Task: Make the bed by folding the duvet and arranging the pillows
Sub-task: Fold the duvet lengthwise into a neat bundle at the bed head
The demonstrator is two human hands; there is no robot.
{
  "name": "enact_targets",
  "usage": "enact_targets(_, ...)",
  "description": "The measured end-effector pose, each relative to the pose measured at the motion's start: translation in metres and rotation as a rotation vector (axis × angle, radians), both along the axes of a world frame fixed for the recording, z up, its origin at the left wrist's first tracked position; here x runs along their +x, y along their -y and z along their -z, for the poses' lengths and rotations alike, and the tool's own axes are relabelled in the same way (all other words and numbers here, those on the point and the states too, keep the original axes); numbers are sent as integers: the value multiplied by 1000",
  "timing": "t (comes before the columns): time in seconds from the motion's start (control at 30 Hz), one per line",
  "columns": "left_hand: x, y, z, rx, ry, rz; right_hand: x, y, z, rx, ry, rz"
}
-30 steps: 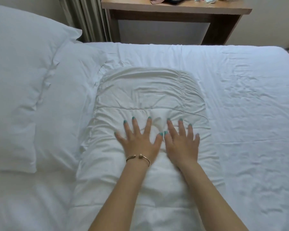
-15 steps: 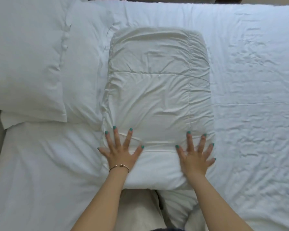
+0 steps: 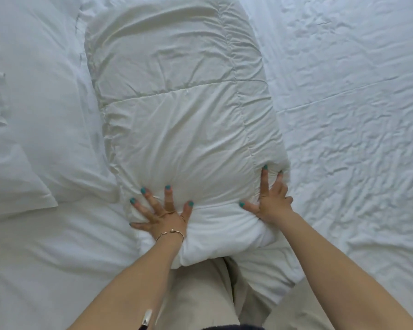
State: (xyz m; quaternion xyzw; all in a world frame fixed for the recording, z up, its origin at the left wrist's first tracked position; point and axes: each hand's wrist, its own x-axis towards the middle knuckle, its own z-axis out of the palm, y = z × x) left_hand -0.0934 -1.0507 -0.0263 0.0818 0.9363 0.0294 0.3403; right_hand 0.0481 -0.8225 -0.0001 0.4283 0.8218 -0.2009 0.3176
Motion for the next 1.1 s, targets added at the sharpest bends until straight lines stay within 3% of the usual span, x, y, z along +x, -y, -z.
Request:
enact_targets(0.33,-1,-10,-10,-132,38,30,18,-2,-18,-65,-108,-30)
enact_targets(0.53,5,-15,-33,-217,-59,33,36,-12,-27,-113,-209,-93)
enact_targets(0.67,24,-25,-46,-152,-194,-47,39,-27,-34,-161,-239,-135)
enact_targets(0.83,83,-59,-51,-8,-271,-333,40,-39,-32,-178,-189,-151)
enact_targets(1.1,126,-63,-62,-76,-226,-197,23,-37,-36,-243,-110,-87)
